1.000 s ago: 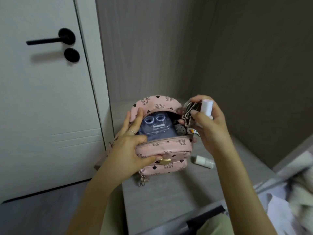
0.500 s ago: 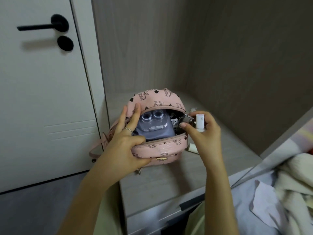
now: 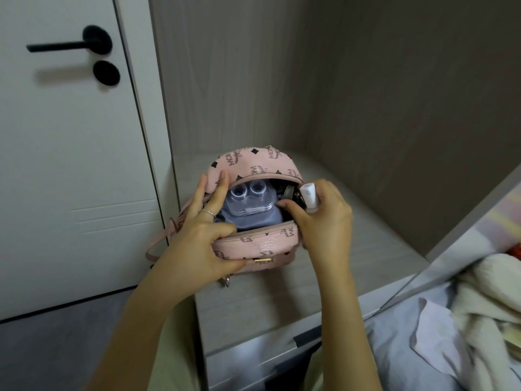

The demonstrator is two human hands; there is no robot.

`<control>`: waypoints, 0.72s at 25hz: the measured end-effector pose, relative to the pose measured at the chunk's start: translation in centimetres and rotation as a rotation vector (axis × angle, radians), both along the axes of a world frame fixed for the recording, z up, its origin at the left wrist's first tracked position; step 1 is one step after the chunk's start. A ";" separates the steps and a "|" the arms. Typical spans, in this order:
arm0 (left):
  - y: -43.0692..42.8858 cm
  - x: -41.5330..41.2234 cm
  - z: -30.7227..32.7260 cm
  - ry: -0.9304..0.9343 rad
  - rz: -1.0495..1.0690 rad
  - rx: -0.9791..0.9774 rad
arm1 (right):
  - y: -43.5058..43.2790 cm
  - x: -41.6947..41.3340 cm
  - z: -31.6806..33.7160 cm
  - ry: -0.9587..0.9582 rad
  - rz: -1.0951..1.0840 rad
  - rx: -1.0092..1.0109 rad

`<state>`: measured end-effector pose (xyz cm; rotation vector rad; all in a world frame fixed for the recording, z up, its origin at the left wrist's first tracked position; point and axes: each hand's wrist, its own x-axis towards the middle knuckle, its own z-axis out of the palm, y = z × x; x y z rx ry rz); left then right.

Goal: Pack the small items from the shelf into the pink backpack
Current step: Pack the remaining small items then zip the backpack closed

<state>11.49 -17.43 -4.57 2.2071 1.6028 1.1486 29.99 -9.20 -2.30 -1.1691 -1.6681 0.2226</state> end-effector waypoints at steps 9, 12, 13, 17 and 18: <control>0.0 0.1 0.4 -0.023 0.003 -0.030 | 0.4 1.0 1.8 -0.264 0.098 -0.091; 0.1 0.0 0.5 -0.013 0.018 -0.027 | 0.3 2.2 1.2 -0.074 0.264 -0.224; 0.1 0.1 0.5 -0.021 0.019 -0.030 | 0.2 2.4 1.1 -0.039 0.260 -0.232; 0.1 0.1 0.4 -0.030 -0.011 -0.030 | 0.6 1.7 1.7 -0.229 0.115 -0.227; 0.2 0.1 0.5 -0.035 -0.011 -0.029 | 0.7 1.2 2.1 -0.317 0.079 -0.224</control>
